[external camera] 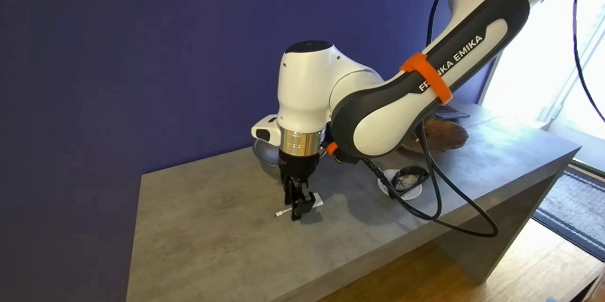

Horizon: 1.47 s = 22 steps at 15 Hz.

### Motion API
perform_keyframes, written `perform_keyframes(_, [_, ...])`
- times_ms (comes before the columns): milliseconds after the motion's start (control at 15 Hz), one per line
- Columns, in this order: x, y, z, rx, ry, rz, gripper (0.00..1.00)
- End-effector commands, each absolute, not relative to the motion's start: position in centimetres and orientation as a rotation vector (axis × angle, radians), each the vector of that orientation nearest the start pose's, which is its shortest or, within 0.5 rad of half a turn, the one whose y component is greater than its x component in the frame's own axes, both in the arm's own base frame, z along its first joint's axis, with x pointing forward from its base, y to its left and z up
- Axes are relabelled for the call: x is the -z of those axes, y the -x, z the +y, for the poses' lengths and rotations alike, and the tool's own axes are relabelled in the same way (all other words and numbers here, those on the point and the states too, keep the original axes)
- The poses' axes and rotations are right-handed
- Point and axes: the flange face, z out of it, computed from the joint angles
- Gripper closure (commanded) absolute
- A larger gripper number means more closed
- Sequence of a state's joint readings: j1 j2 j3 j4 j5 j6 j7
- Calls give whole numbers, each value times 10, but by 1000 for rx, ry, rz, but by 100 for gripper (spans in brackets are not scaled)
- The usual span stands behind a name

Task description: Put the dongle into the bowl

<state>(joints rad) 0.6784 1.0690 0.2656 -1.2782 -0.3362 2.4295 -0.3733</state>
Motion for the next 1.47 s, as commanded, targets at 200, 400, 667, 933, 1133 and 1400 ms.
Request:
perform_keyframes(200, [-115, -492, 587, 158, 2382, -2060, 94])
perform_keyframes(400, [-114, -494, 588, 123, 2396, -2067, 100])
perform_keyframes(667, [-154, -468, 601, 95, 2447, -2049, 99])
perform_keyframes(933, [-212, -428, 623, 121, 2271, -2055, 99])
perform_keyframes(1133, [-265, -430, 622, 358, 2325, -1996, 99])
perform_keyframes(1400, [-301, -475, 585, 664, 2456, -1888, 99])
